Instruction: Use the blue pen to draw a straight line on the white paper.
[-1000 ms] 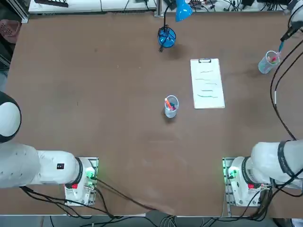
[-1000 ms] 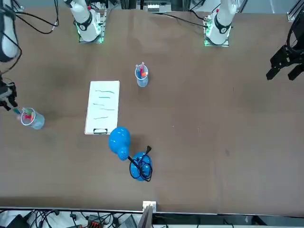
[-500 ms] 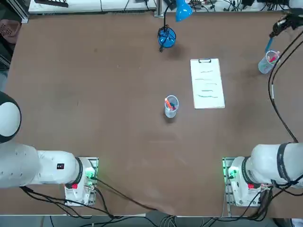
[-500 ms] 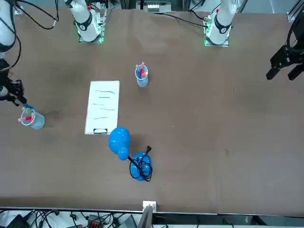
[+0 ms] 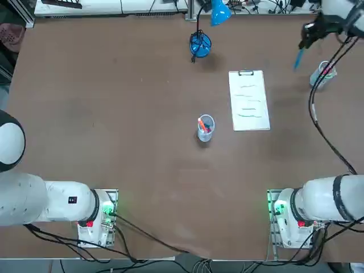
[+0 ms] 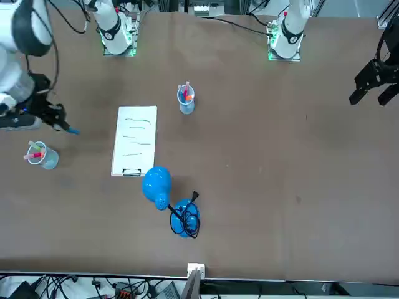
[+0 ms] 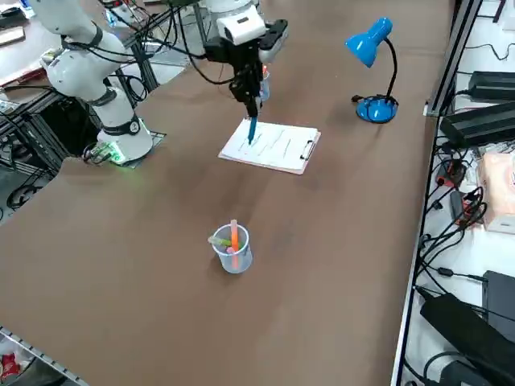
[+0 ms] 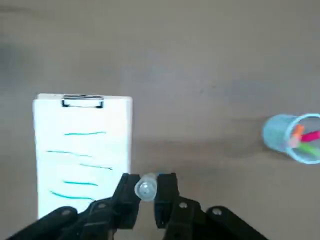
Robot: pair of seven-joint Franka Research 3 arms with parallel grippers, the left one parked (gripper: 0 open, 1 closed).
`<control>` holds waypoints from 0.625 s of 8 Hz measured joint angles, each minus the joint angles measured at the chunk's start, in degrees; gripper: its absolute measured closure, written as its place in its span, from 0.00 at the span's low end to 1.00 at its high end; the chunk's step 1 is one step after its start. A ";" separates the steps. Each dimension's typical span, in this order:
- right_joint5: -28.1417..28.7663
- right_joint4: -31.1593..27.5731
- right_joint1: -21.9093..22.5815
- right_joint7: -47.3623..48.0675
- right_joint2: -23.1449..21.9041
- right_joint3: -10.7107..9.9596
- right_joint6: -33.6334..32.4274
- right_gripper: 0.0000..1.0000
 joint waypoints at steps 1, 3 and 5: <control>0.02 -2.81 1.65 0.51 -0.27 -0.04 3.47 0.81; 0.04 -9.25 5.39 2.89 -0.42 -0.08 11.26 0.81; -0.04 -12.11 9.68 7.43 0.33 -0.04 15.01 0.81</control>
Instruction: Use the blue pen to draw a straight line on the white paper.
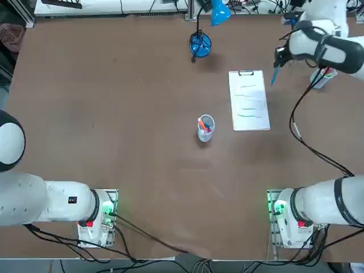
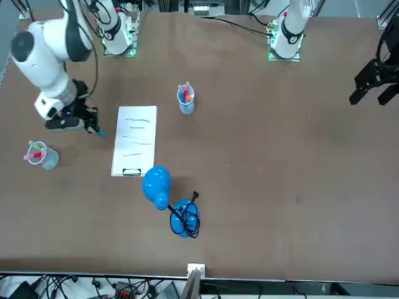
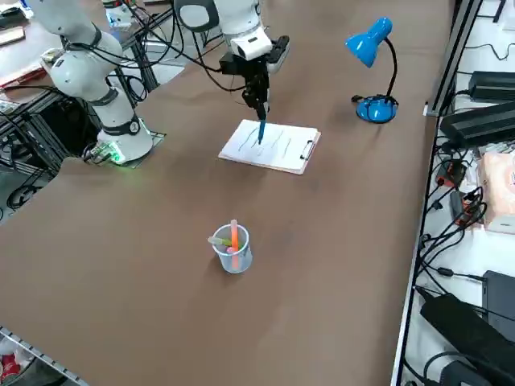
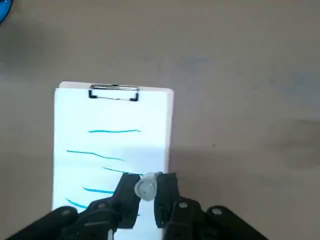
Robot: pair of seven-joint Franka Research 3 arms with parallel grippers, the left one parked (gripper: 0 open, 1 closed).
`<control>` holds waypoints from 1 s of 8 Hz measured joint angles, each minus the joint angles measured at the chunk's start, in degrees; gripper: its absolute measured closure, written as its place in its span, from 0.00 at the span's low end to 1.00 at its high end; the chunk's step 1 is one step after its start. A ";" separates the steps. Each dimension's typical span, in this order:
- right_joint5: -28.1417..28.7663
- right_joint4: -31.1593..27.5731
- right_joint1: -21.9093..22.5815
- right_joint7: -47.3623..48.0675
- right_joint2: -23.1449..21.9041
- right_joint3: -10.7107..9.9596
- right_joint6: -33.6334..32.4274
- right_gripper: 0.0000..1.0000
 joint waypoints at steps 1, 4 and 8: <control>-1.01 -0.46 1.64 1.65 0.88 -0.01 1.59 0.81; -14.74 -1.16 4.17 12.24 5.23 -0.02 6.38 0.81; -18.37 -0.51 4.85 17.52 10.20 -0.17 14.65 0.81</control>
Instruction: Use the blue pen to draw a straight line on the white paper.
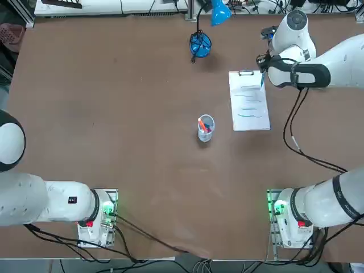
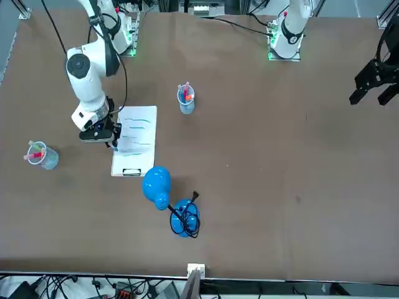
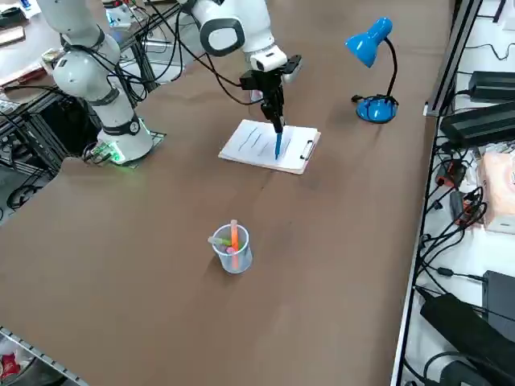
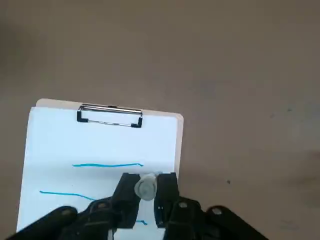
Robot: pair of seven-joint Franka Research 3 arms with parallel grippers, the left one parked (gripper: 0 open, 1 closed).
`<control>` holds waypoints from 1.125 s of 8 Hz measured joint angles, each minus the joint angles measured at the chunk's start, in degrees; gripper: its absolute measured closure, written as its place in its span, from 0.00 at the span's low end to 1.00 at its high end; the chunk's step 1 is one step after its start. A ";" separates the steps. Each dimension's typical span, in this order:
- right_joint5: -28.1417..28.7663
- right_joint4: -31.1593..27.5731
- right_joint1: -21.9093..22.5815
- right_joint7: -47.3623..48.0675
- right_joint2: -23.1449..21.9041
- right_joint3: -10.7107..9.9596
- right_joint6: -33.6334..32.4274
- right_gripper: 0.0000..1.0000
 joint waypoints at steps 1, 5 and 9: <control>0.00 0.84 -0.01 0.05 0.66 -0.08 0.11 0.81; 0.00 3.91 -0.02 0.31 3.72 -0.16 0.26 0.81; 0.00 4.43 0.13 4.59 4.62 -0.15 0.59 0.81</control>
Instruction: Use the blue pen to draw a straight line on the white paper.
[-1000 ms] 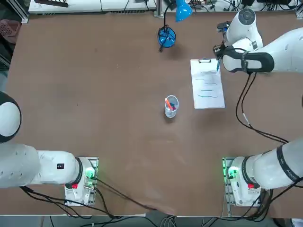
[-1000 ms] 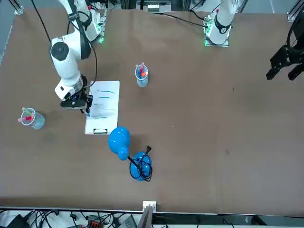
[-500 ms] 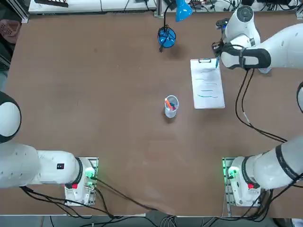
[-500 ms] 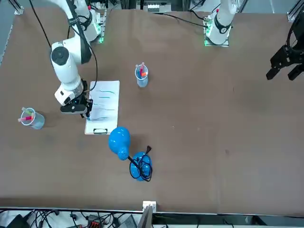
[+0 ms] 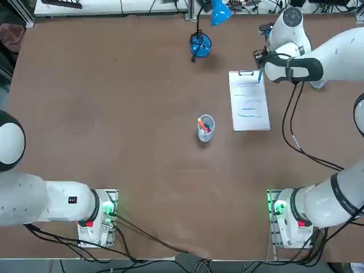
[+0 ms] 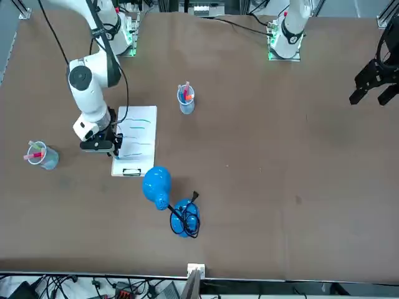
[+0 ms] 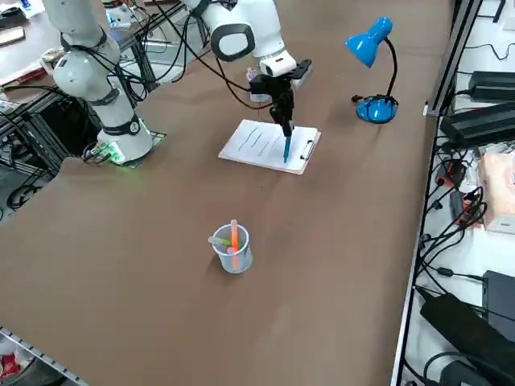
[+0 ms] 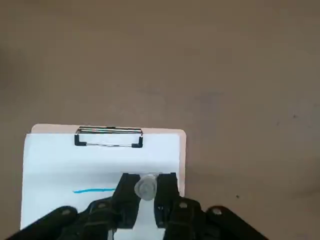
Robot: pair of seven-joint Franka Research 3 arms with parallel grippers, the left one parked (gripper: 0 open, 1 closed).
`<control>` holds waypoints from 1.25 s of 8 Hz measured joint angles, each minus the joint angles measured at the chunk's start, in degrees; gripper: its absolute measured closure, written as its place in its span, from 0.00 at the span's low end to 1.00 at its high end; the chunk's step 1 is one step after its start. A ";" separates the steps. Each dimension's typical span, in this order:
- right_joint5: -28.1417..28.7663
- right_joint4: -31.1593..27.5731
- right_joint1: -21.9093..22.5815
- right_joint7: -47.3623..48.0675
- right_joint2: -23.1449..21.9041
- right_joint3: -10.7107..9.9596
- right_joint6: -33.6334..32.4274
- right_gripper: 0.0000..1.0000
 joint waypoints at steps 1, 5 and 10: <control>0.00 0.01 0.41 1.42 0.00 0.05 0.03 0.81; 0.00 0.03 3.00 7.23 0.01 0.16 0.11 0.81; 0.00 0.03 6.57 15.28 0.57 0.24 2.54 0.81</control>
